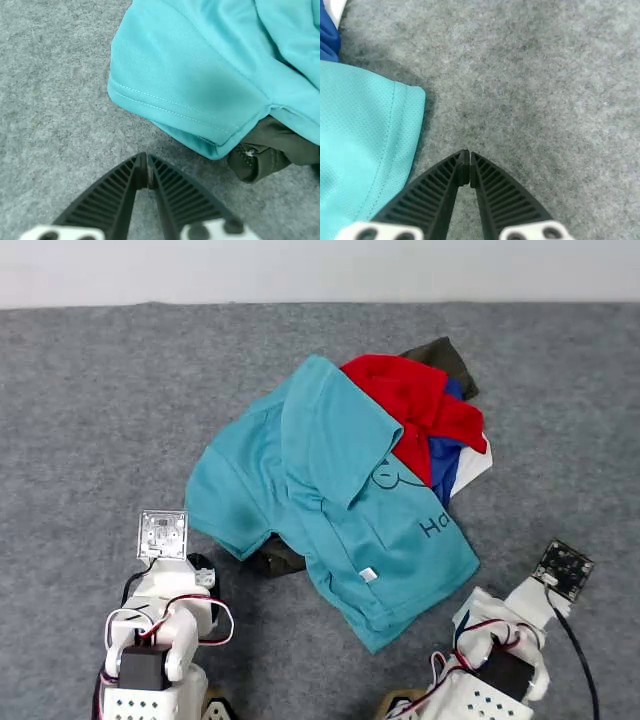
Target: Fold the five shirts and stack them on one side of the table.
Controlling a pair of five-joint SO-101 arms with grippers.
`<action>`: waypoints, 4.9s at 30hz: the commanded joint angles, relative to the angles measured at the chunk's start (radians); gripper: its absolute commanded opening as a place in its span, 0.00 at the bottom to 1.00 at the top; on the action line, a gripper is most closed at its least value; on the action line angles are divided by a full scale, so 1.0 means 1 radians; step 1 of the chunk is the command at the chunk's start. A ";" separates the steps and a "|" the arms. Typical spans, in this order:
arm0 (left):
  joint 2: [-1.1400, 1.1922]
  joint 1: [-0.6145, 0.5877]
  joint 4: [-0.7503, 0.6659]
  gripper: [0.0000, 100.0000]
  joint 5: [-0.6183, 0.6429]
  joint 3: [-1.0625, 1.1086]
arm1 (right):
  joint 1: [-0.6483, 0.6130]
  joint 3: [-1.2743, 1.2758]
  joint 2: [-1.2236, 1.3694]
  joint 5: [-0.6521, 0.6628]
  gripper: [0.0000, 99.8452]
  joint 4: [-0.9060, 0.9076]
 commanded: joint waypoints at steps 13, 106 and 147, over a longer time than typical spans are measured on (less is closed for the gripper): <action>-0.008 -0.002 0.005 0.02 -0.002 -0.004 | 0.018 0.015 0.005 -0.009 0.01 0.005; 2.206 0.330 0.058 0.18 -0.612 -1.529 | 0.018 0.015 0.005 -0.009 0.01 0.005; 1.490 -0.697 -0.043 0.01 -0.611 -1.899 | 0.018 0.015 0.005 -0.009 0.01 0.005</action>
